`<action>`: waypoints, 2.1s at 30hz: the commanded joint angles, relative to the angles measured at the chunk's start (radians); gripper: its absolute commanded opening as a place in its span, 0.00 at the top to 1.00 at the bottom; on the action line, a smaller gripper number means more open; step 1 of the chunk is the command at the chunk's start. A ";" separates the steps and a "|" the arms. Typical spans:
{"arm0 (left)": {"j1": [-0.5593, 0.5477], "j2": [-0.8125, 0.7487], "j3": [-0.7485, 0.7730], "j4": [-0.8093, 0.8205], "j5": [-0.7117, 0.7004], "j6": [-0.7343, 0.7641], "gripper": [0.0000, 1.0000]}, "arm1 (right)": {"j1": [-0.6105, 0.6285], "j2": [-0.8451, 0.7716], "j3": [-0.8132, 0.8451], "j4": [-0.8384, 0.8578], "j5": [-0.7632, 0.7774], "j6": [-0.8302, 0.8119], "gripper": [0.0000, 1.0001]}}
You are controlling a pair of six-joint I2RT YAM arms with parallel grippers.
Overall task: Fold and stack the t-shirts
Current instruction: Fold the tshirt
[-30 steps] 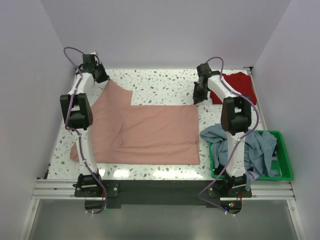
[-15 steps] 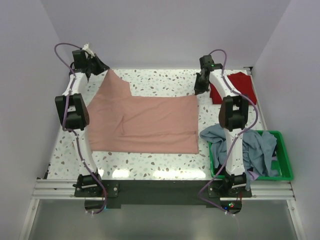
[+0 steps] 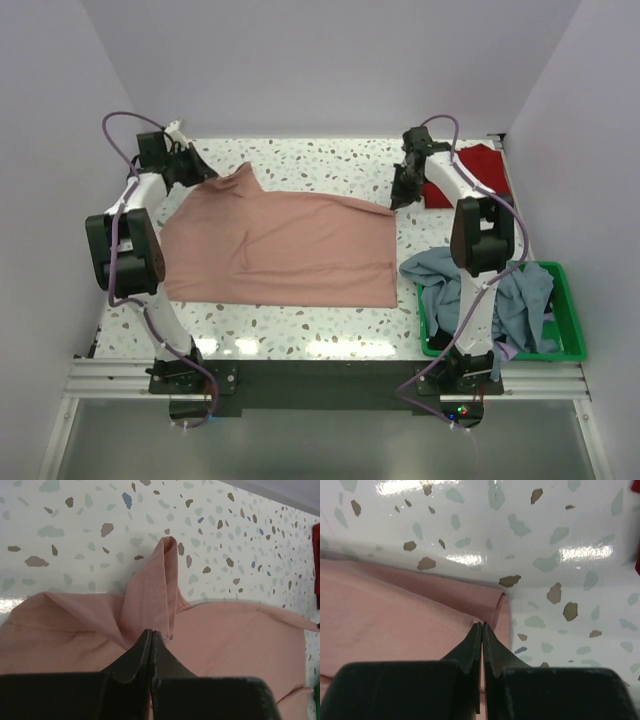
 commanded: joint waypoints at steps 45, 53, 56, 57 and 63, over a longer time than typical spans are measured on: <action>0.018 -0.886 -0.582 -0.347 -0.798 0.028 1.00 | 0.085 -0.493 -0.629 0.133 -0.021 -0.013 1.00; 0.018 -0.906 -0.618 -0.396 -0.815 -0.008 1.00 | 0.109 -0.498 -0.668 0.140 0.007 -0.020 1.00; 0.018 -0.910 -0.615 -0.405 -0.811 -0.018 1.00 | 0.112 -0.495 -0.675 0.145 0.010 -0.017 1.00; 0.018 -0.907 -0.608 -0.409 -0.809 -0.027 1.00 | 0.115 -0.493 -0.675 0.143 0.013 -0.015 1.00; 0.018 -0.909 -0.550 -0.509 -0.818 -0.088 0.60 | 0.126 -0.507 -0.643 0.099 0.037 -0.023 0.66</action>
